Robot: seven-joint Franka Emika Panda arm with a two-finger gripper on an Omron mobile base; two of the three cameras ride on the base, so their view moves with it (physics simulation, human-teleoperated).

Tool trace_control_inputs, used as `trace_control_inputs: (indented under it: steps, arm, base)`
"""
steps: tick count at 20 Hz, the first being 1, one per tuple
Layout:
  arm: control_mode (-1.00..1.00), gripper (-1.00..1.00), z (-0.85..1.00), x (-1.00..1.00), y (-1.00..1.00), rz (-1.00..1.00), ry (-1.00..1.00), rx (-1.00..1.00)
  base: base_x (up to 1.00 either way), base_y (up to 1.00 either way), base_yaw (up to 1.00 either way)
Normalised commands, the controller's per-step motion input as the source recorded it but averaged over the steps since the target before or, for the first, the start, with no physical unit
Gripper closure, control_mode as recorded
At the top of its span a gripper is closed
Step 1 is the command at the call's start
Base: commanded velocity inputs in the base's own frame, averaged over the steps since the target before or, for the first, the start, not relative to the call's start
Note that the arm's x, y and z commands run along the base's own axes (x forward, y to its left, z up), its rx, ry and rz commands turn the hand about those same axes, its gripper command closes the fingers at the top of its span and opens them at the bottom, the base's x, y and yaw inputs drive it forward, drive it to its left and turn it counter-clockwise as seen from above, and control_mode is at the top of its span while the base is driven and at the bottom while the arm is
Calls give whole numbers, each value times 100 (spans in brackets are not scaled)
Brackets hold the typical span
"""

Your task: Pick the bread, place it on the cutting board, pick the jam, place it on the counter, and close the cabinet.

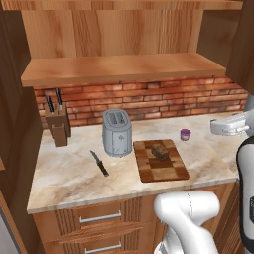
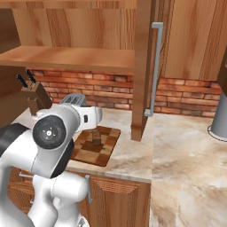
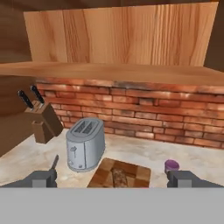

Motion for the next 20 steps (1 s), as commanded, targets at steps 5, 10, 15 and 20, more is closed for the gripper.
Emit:
trace_control_inputs:
  steps: [5,10,15,20]
  arm:
    - [-100,-100,9,-24,0,0,-21,0]
    - [-100,-100,16,-17,0,0,-18,0]
    - [-100,-100,18,-14,0,0,-17,0]
    - [-100,-100,20,-17,0,0,-14,0]
  base:
    - [0,0,0]
    - [0,0,0]
    - [0,0,0]
    - [0,0,0]
